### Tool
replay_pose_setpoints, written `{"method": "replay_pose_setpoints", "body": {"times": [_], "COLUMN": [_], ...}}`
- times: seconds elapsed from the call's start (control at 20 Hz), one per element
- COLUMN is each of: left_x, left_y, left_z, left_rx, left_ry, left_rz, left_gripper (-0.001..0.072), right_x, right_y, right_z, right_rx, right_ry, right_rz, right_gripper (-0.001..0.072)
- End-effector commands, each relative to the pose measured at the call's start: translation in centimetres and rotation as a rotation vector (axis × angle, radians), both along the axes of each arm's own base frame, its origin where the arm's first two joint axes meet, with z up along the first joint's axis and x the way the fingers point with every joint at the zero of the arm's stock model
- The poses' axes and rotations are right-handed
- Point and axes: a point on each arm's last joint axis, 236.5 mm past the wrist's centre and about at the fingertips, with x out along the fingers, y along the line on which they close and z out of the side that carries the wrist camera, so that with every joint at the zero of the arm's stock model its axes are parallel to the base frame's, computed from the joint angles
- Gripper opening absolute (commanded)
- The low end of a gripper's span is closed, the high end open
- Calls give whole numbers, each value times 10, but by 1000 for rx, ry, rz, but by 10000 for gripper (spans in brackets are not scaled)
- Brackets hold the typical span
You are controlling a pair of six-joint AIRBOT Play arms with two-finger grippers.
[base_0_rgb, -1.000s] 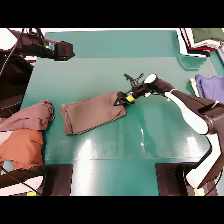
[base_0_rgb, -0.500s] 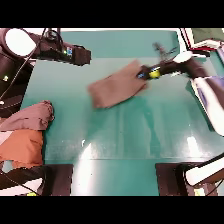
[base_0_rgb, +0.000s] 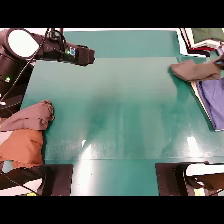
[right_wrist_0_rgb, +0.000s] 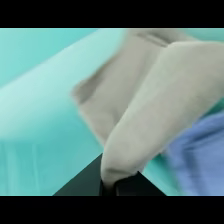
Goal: Fold the shirts.
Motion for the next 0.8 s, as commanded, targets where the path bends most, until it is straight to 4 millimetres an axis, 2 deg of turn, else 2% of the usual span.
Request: {"method": "replay_pose_setpoints", "body": {"times": [0.0, 0.1, 0.25, 0.35, 0.45, 0.65, 0.75], "left_x": [0, -2, -4, -6, -7, -8, -8], "left_y": [0, 0, 1, 1, 1, 1, 1], "left_z": [-1, -2, -5, -7, -9, -9, -10], "left_rx": [-10, -6, 4, 9, 13, 17, 18], "left_ry": [13, 20, 35, 43, 49, 51, 52], "left_rz": [10, 7, 2, -2, -4, -7, -7], "left_gripper": [28, 28, 28, 28, 28, 28, 28], "right_x": [-14, -9, 3, 5, 1, -20, -37], "right_y": [-54, -59, -58, -59, -57, -46, -51], "right_z": [18, 38, 87, 117, 138, 143, 137], "right_rx": [-28, -58, -124, -164, -188, -187, -185], "right_ry": [-61, -100, -186, -237, -259, -198, -158], "right_rz": [-121, -122, -101, -96, -82, -14, -24], "right_gripper": [16, 15, 15, 16, 15, 15, 15]}}
